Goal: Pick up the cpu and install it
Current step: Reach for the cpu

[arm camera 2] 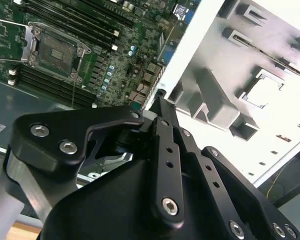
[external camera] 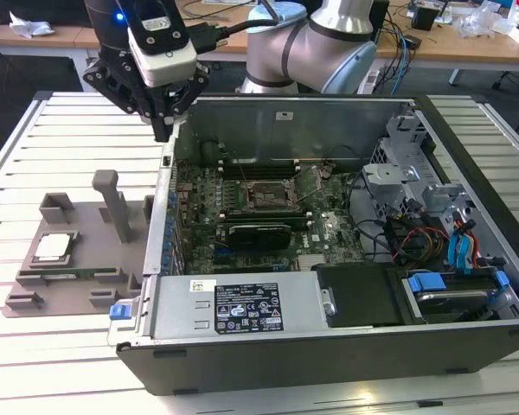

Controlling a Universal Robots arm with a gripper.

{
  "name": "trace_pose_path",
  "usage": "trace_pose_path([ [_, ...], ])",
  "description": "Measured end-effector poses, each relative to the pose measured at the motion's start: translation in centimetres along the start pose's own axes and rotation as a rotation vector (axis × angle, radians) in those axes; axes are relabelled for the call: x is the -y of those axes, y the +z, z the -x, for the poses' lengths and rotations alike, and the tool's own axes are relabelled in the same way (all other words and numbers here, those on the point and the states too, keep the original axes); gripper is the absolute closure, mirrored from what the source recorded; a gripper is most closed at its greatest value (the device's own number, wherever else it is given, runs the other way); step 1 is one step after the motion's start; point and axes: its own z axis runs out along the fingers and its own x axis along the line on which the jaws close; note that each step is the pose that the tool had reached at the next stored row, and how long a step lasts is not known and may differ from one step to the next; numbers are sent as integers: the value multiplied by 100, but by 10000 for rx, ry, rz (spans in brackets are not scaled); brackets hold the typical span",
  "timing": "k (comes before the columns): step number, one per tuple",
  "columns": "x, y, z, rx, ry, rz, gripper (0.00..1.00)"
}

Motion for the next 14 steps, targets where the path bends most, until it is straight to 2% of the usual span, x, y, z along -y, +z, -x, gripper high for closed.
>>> trace_pose_path([
  [5, 8, -2, -112, -1, 0, 0, 89],
  [12, 15, -3, -202, 0, 0, 0, 89],
  [14, 19, -4, -250, -1, 0, -1, 89],
])
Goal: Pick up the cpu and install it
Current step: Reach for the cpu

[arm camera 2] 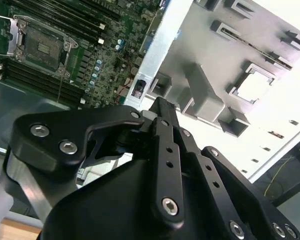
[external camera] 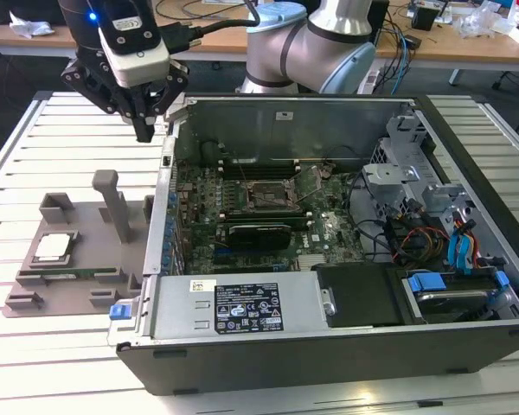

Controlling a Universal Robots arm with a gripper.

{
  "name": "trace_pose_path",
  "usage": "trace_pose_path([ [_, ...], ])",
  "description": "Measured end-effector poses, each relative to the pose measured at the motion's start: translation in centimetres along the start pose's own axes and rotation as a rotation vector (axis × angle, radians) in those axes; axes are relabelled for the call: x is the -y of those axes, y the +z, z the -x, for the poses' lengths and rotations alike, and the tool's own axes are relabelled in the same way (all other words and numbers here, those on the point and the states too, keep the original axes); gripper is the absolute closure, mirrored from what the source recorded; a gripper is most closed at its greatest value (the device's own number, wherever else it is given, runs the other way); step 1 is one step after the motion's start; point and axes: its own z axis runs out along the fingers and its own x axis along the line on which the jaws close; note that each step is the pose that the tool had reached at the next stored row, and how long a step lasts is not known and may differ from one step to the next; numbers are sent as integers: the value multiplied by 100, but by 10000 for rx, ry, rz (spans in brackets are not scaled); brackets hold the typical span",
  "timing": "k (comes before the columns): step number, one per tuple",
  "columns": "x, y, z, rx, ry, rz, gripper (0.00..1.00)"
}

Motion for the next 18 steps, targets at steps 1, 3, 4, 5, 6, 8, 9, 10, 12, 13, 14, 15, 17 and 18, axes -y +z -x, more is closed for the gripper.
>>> trace_pose_path([
  [1, 3, 0, -36, 1, 0, 1, 89],
  [3, 7, -1, -91, 0, -1, 0, 89],
  [4, 10, -2, -130, 0, -1, 0, 89],
  [5, 12, -2, -159, 1, -1, 0, 89],
  [6, 16, -2, -210, 1, 0, 1, 89],
  [8, 19, -2, -250, 1, 0, 1, 89],
  [9, 20, -2, -262, 1, 1, 0, 89],
  [10, 21, -2, -280, 0, 0, 0, 89],
  [12, 23, -2, -304, 0, 0, 0, 89],
  [13, 24, -2, -321, 0, -1, 1, 89],
  [14, 25, -2, -333, 1, 0, 1, 89],
  [15, 27, -2, -358, 0, -1, 0, 89],
  [17, 32, -2, -426, 0, 0, 0, 89],
  [18, 34, -1, -451, 1, 0, 1, 89],
])
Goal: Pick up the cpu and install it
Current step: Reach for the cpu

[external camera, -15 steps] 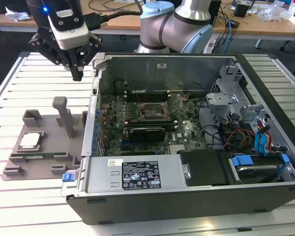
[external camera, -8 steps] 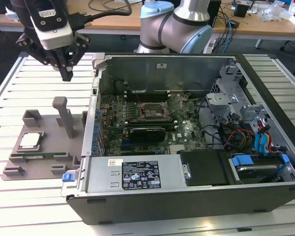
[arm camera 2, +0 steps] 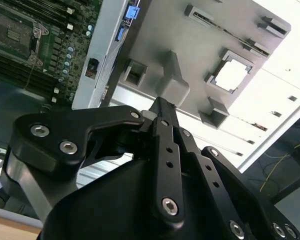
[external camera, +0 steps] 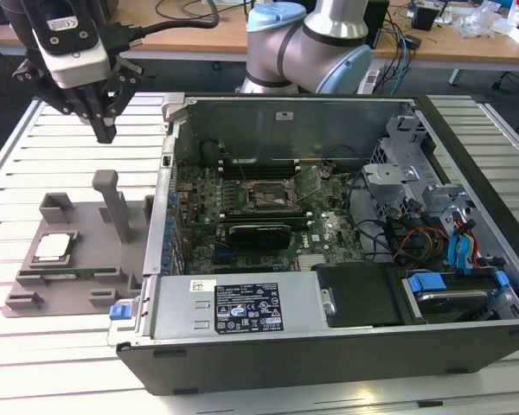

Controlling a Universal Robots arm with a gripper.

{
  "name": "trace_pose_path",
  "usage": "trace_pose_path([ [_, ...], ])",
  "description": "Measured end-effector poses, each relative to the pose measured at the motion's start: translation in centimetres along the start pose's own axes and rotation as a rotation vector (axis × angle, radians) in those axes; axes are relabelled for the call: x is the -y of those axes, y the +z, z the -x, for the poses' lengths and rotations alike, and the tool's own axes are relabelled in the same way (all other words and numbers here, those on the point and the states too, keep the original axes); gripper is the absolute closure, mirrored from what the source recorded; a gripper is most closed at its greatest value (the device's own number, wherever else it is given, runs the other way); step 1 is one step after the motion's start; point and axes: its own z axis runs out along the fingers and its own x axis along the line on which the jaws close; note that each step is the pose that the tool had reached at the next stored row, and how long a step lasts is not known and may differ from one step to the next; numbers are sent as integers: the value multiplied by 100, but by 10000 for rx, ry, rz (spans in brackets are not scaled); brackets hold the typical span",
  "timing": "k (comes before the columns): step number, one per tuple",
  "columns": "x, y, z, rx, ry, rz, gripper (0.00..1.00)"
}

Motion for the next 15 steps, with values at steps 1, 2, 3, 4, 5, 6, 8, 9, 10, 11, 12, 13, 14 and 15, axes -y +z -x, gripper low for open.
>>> trace_pose_path([
  [1, 2, 0, -24, 0, 0, 0, 89],
  [2, 4, 0, -47, 0, -1, -1, 89],
  [3, 5, 1, -68, 0, 0, 0, 89],
  [4, 7, 1, -84, 0, -1, 0, 89],
  [5, 8, 1, -95, 0, -1, -1, 89],
  [6, 9, 1, -115, -1, -1, -1, 89],
  [8, 12, 3, -163, 0, 0, 0, 89],
  [9, 14, 3, -176, 0, 0, -1, 89],
  [10, 14, 3, -186, -1, 0, 0, 89],
  [11, 16, 4, -207, -1, 0, -1, 89],
  [12, 18, 5, -231, -1, 0, -1, 89],
  [13, 19, 6, -249, -1, 1, -1, 89],
  [14, 21, 7, -271, 0, 0, 0, 89],
  [15, 23, 8, -300, 0, -1, -1, 89],
])
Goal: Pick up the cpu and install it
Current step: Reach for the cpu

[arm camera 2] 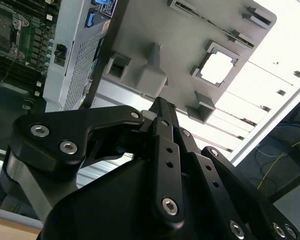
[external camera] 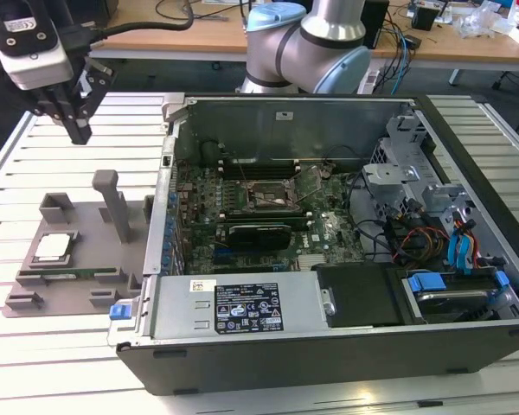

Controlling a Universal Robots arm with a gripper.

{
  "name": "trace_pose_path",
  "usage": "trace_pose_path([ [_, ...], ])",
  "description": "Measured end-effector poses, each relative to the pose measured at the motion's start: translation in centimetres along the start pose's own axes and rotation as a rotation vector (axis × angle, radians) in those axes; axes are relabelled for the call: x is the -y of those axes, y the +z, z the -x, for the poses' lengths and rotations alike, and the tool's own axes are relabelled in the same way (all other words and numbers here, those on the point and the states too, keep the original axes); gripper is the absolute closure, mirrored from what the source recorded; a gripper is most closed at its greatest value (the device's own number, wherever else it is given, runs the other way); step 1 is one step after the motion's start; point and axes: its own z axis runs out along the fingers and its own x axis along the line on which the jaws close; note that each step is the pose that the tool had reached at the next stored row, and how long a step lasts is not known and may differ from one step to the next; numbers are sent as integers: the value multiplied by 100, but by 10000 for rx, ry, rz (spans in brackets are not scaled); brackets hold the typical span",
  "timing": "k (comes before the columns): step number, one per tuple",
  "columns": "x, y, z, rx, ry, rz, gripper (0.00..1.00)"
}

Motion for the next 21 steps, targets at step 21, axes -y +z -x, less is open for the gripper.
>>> trace_pose_path([
  [21, 36, 41, -457, 0, 1, 0, 89],
])
